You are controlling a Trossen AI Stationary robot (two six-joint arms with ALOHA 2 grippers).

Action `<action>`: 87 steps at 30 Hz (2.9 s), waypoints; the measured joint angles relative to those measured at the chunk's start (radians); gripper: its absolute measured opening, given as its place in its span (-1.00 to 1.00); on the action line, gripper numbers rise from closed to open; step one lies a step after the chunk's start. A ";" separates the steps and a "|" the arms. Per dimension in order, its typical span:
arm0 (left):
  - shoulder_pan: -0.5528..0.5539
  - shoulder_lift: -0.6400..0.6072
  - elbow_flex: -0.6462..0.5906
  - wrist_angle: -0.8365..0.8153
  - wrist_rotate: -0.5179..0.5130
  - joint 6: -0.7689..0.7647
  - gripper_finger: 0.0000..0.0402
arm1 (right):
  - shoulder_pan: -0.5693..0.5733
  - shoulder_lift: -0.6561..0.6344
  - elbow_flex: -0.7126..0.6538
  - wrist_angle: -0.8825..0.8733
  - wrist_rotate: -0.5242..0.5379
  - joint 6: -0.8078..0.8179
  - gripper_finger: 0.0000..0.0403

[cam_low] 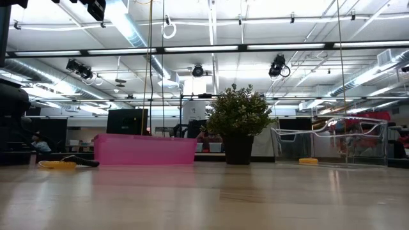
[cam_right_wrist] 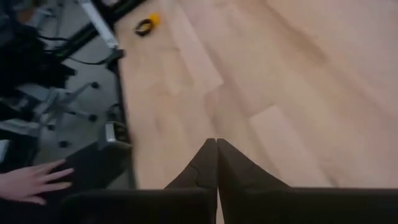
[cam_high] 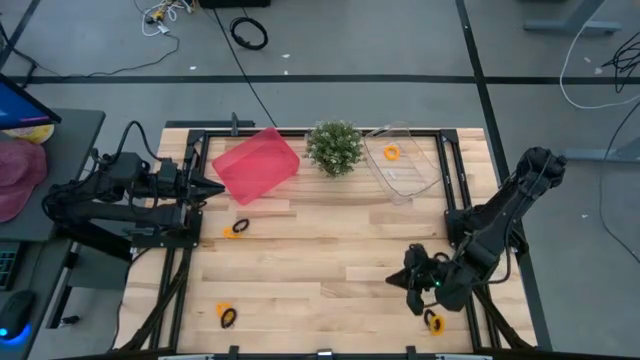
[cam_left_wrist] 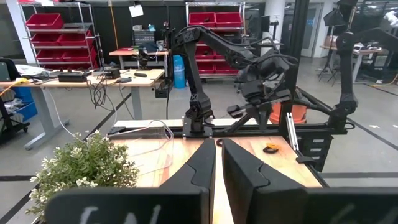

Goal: Sort spring keychains
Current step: Put the yellow spring keychain into the transparent bin

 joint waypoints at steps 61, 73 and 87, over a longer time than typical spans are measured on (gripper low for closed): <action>0.000 0.000 0.000 0.000 0.000 0.000 -0.85 | 0.294 0.471 0.779 -0.725 -0.141 0.436 -0.88; 0.000 0.000 0.000 0.000 0.000 0.000 -0.85 | 0.353 0.478 0.581 -0.777 -0.387 0.889 -0.88; 0.000 0.000 0.000 0.000 0.000 0.000 -0.85 | 0.397 0.478 0.339 -0.447 -0.404 0.907 -0.88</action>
